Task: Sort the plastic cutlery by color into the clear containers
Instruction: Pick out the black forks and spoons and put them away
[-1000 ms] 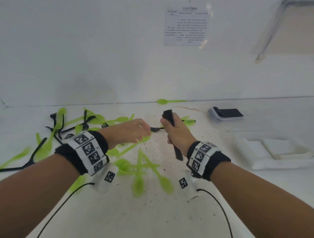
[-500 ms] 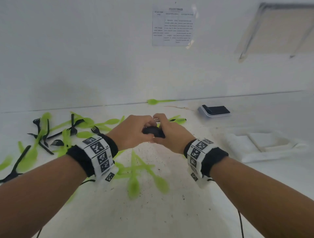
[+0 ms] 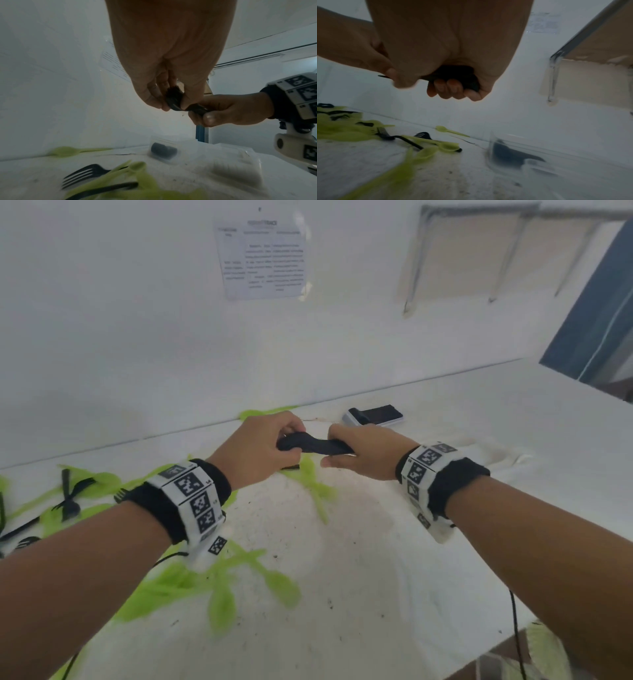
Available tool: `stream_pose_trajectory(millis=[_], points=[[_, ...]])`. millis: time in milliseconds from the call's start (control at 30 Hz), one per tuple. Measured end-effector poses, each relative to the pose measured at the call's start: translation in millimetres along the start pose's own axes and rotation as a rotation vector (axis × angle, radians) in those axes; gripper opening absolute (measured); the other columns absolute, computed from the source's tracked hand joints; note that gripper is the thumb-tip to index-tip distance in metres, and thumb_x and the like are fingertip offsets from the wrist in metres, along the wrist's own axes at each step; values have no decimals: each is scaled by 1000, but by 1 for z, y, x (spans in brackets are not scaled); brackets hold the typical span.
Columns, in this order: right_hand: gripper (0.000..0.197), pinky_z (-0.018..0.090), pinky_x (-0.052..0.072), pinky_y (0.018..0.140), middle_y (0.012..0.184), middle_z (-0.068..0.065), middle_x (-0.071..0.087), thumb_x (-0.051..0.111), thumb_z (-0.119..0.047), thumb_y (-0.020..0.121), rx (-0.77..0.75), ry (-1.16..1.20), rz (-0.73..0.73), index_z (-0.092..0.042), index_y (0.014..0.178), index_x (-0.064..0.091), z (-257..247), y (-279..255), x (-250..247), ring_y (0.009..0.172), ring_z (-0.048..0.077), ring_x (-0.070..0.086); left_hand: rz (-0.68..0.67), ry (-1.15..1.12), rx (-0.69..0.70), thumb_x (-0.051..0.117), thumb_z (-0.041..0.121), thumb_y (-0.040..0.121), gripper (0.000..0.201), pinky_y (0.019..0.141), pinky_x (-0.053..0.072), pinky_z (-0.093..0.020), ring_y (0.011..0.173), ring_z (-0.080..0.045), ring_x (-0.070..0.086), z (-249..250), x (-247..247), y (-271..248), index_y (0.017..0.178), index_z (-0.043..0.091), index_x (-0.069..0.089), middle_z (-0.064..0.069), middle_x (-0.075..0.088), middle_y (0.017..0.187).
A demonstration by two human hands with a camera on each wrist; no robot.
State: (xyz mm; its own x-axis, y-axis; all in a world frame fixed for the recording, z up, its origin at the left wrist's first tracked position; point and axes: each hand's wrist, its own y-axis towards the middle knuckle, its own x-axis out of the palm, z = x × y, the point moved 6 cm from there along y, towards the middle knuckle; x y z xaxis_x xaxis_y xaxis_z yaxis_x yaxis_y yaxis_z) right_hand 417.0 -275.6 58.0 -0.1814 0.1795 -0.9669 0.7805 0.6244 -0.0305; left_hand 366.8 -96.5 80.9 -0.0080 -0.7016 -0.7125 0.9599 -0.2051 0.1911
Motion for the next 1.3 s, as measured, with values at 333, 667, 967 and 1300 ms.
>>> stream_pose_trajectory(millis=[333,667,967,1300], points=[[27,38,48,83,98,-6,66,54,-51,101,-110,57,1,-36,122,62,124,12,-58,90,17,60,106,65,-55,73,12,84,26,71,57,-35,74,-12,67,53,61,102,100,31,65,19,71,85],[24,33,48,83,99,-8,67,68,-37,94,-220,8,-83,-30,116,70,212,59,-84,93,16,59,193,174,-185,74,8,83,25,66,46,-18,76,-7,63,74,110,181,101,22,63,14,68,89],[28,32,46,79,98,-9,60,65,-38,96,-180,-131,-191,-31,123,67,253,104,-69,96,18,58,9,237,-303,76,40,88,46,96,48,-36,112,-16,58,26,140,229,125,29,54,4,60,124],[30,40,53,90,110,7,71,63,-34,96,-137,-231,-349,-13,115,71,274,118,-33,100,28,65,-288,452,-462,75,46,86,99,122,27,-42,152,-24,26,-34,162,254,162,22,16,-2,17,169]])
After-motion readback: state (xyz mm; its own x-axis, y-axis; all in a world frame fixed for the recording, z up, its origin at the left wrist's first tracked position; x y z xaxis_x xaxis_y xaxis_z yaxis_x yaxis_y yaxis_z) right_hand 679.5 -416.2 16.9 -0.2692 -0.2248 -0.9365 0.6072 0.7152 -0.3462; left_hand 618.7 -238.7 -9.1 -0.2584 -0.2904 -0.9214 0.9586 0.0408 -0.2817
